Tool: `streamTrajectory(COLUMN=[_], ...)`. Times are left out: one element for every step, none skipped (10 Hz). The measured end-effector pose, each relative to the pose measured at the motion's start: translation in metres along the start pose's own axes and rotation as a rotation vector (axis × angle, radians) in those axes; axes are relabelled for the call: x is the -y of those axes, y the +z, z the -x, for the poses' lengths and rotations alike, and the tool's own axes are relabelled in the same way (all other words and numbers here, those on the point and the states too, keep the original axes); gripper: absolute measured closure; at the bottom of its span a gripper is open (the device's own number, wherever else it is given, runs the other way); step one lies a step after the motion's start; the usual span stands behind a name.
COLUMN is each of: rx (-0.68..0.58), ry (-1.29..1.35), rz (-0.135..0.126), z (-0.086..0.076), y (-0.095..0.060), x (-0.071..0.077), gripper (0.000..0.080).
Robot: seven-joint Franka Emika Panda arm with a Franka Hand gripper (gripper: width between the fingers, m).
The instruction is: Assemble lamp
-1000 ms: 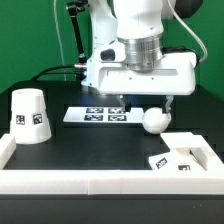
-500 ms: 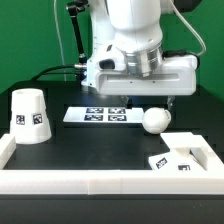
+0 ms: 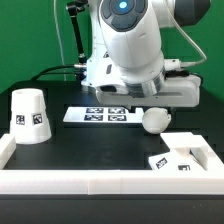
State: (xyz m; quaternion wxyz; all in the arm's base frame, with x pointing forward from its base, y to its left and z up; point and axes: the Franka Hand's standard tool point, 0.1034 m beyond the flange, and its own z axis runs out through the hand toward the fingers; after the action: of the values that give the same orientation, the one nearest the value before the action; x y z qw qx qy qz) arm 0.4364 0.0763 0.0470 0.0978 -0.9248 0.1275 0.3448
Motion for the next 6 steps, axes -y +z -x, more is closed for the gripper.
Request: streamTrajectory(rx=[0.001, 0.006, 0.010, 0.013, 0.011, 0.013], ry=[-0.001, 0.005, 0.007, 0.005, 0.004, 0.006], rz=[0.002, 0.004, 0.007, 0.009, 0.012, 0.016], z=[0.000, -0.001, -0.002, -0.002, -0.003, -0.002], y=[0.003, 0.006, 0.010, 0.013, 0.018, 0.023], x=[0.000, 0.000, 0.001, 0.002, 0.002, 0.002], gripper=[0.0101, 0.0101, 0.0101, 0.0101, 0.0101, 0.0101])
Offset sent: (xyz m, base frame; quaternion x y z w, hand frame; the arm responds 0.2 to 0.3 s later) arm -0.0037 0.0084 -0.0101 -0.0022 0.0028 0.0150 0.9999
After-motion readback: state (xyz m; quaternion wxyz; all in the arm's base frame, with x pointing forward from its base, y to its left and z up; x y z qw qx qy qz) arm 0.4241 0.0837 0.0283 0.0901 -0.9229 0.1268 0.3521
